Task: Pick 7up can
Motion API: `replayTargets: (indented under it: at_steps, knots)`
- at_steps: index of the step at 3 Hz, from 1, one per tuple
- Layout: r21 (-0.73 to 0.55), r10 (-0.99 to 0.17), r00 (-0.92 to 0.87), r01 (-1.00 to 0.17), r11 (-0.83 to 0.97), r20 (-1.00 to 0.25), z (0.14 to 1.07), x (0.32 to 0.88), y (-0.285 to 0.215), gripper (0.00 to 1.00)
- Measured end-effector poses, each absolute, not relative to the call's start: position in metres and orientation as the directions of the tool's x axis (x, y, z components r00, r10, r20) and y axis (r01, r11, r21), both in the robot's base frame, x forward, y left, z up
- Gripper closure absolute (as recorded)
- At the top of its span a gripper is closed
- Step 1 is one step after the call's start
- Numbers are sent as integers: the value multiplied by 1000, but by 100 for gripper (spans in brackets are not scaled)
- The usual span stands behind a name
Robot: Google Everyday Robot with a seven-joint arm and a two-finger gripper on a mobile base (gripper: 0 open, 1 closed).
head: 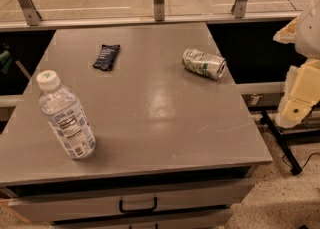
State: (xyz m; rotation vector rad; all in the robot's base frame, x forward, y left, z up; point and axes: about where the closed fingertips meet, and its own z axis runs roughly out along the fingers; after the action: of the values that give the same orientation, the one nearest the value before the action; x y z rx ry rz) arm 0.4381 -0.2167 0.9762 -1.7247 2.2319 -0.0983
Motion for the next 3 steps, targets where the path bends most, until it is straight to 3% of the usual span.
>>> replayTargets:
  at_steps: [1,3]
  knots:
    - [-246,-953,-221,-931,270,-207,976,438,-217,0]
    - [-287,-928,-162,-920,265,-336,940,518,-211,0]
